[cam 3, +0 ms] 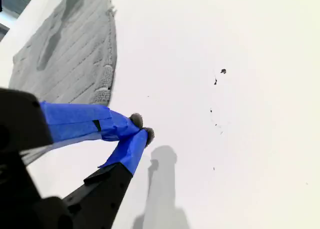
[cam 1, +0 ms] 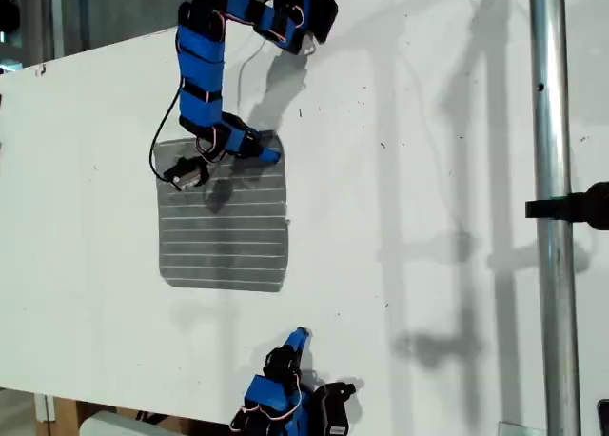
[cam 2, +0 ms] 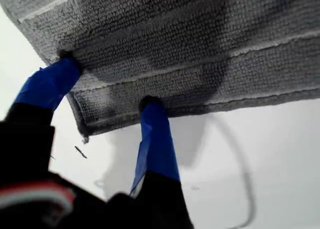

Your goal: Grasp corners of a towel and fold twice.

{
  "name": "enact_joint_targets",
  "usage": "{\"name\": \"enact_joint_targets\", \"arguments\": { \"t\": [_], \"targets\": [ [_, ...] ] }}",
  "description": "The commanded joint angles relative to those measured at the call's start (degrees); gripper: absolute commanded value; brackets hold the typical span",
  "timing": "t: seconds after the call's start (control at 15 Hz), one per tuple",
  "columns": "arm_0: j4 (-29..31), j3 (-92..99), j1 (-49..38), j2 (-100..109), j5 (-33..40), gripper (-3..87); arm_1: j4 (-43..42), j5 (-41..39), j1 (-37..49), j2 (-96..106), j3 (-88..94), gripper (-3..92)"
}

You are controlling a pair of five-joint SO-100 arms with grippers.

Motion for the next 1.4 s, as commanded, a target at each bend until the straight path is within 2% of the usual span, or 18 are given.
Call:
{"name": "enact_joint_targets", "arguments": {
  "t": [0.0,0.13,0.47,0.67,0.8,0.93,1.13,1.2,1.27,1.33],
  "targets": [
    [0.1,0.4,-0.5,0.1,-0.2,-2.5,-0.2,-1.1,-0.4,-0.4,-1.4,20.6],
    [0.1,0.4,-1.4,0.1,-0.4,-2.5,-0.2,-1.0,-0.7,-0.4,-1.4,0.9],
    [-2.3,-9.7,-8.5,-4.9,2.9,-2.6,-1.7,-1.3,-1.9,0.3,-1.2,-0.2],
    [-9.1,-33.2,-12.6,-39.0,12.0,-2.6,-2.1,-1.3,-1.7,0.4,-0.7,-0.2],
    [-9.8,-51.5,-15.5,-61.9,20.0,-2.6,-2.4,-1.3,-1.6,0.7,-0.3,-0.2],
    [-2.5,-71.6,-17.6,-81.7,27.0,-2.6,-2.6,-1.3,-1.5,0.9,0.1,-0.2],
    [4.8,-90.8,-18.6,-97.5,37.7,-2.6,-2.9,-1.3,-1.3,1.2,0.7,-0.2],
    [6.9,-94.7,-19.0,-100.6,41.1,2.9,-3.3,-1.3,-1.3,1.6,1.1,-0.2],
    [8.2,-96.9,-18.8,-102.2,43.2,19.1,-3.5,-1.3,-1.3,1.8,1.5,-0.2],
    [7.6,-97.5,-18.9,-102.6,46.7,26.1,-3.6,-1.2,-1.2,2.0,1.7,-0.2]
  ]
}}
